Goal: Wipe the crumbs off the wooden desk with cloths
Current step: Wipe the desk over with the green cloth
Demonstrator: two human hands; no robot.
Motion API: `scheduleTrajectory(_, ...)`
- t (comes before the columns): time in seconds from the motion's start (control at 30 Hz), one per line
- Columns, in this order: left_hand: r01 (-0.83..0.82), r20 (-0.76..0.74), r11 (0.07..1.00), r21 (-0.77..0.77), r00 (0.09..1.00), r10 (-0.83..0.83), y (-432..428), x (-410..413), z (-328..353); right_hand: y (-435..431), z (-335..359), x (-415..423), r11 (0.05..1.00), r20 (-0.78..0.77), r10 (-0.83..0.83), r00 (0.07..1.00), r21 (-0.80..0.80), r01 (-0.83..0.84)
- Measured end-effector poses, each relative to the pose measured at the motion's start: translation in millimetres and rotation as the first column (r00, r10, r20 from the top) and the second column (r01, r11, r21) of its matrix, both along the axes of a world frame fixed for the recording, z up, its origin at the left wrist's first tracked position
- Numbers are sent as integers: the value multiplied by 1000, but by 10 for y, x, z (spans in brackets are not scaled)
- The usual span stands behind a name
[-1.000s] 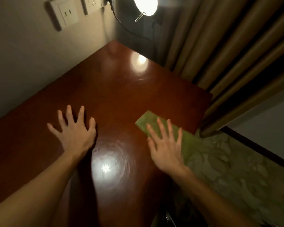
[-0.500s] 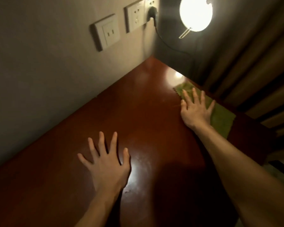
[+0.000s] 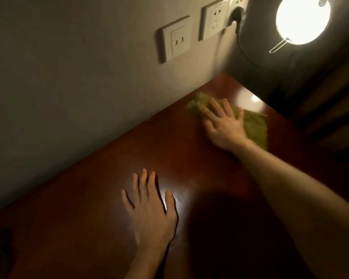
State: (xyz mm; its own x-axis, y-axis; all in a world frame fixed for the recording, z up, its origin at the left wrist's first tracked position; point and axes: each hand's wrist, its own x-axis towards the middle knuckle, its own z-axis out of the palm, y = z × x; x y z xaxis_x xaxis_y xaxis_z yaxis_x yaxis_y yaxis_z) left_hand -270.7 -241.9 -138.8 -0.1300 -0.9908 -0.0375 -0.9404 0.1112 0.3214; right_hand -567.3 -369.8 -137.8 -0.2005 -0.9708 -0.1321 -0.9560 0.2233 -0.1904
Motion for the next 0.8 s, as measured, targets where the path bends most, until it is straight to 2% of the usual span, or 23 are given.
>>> scheduleTrajectory(0.1, 17, 66, 1000, 5, 998, -18, -30, -11, -37, -10, 20, -531, 966, -31, -251, 968, 59, 252)
scheduleTrajectory(0.2, 22, 116, 1000, 13, 993, -23, -31, -18, -64, -175, 43, -302, 958, -43, -280, 959, 52, 282)
scheduleTrajectory(0.27, 30, 117, 1000, -5, 993, -29, -19, 5, -69, -330, 94, 153, 994, 5, -107, 994, -2, 107)
scheduleTrajectory(0.33, 27, 102, 1000, -13, 994, -26, -18, 19, -69, -388, 145, 814, 981, 29, 189, 982, -54, -187)
scheduleTrajectory(0.4, 26, 81, 1000, -16, 996, -24, -19, 15, -67, -251, 117, 1485, 872, 20, 489, 872, -39, -488)
scheduleTrajectory(0.43, 27, 78, 1000, -16, 997, -26, -16, 13, -65, -166, 85, 1686, 812, 9, 584, 812, -19, -584)
scheduleTrajectory(0.5, 33, 83, 999, -25, 996, -31, -9, 17, -62, -156, 49, 1645, 778, 15, 628, 778, -37, -627)
scheduleTrajectory(0.57, 33, 72, 999, -32, 997, -31, -18, 19, -56, -339, 32, 1216, 852, 14, 519, 854, -86, -516)
scheduleTrajectory(0.67, 37, 97, 999, -8, 995, -37, -28, 10, -47, -641, 8, 286, 970, -6, 227, 974, -91, -227)
scheduleTrajectory(0.73, 36, 124, 999, -5, 992, -35, -26, -8, -34, -730, 12, -238, 997, -6, 27, 1000, -76, -28)
scheduleTrajectory(0.8, 37, 120, 999, -2, 992, -36, -33, -10, -18, -760, 8, -434, 994, -32, -102, 994, -48, 100)
